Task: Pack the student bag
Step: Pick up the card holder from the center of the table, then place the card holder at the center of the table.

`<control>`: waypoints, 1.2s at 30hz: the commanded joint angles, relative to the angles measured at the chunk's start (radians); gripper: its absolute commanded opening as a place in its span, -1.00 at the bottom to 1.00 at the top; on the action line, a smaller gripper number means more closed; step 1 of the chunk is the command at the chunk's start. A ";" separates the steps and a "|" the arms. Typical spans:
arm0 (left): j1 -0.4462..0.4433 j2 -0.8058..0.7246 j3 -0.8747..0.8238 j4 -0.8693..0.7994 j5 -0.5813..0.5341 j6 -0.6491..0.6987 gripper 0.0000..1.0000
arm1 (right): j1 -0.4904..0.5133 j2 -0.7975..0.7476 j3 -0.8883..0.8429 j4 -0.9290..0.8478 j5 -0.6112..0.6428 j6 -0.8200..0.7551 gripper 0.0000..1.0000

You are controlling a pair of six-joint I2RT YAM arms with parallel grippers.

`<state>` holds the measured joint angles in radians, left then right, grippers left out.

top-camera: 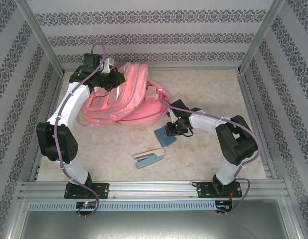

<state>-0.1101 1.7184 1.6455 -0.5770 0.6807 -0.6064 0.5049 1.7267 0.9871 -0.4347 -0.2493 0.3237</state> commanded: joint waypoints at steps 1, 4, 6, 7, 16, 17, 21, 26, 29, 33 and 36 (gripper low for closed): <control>-0.010 -0.046 0.022 0.003 0.048 0.014 -1.00 | 0.003 -0.028 -0.030 -0.044 0.012 0.027 -0.83; -0.009 -0.045 0.023 0.004 0.048 0.015 -1.00 | -0.002 -0.083 -0.024 -0.058 0.018 0.032 -1.00; -0.010 -0.043 0.026 0.003 0.047 0.015 -1.00 | -0.007 -0.121 -0.011 -0.071 0.016 0.034 -1.00; -0.010 -0.041 0.027 0.005 0.049 0.013 -1.00 | -0.012 -0.143 -0.004 -0.074 0.012 0.034 -1.00; -0.010 -0.039 0.032 0.004 0.055 0.014 -1.00 | -0.035 -0.204 0.142 0.017 -0.094 0.057 -1.00; -0.010 -0.040 0.031 0.002 0.055 0.014 -1.00 | -0.038 -0.188 0.166 0.026 -0.105 0.058 -1.00; -0.010 -0.045 0.027 0.000 0.055 0.014 -1.00 | -0.043 -0.078 0.285 0.051 -0.176 0.082 -1.00; -0.010 -0.049 0.027 -0.006 0.055 0.017 -1.00 | -0.023 0.065 0.444 0.018 -0.154 0.015 -1.00; -0.010 -0.053 0.028 -0.010 0.053 0.021 -1.00 | -0.028 0.130 0.508 0.048 -0.157 0.034 -1.00; -0.010 -0.051 0.028 -0.010 0.051 0.019 -1.00 | -0.024 0.226 0.606 0.053 -0.141 0.068 -1.00; -0.010 -0.051 0.028 -0.011 0.051 0.022 -1.00 | -0.025 0.277 0.642 0.052 -0.114 0.155 -1.00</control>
<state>-0.1101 1.7184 1.6459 -0.5793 0.6807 -0.6056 0.4694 1.9747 1.5852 -0.4015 -0.3809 0.4046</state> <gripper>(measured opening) 0.066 0.041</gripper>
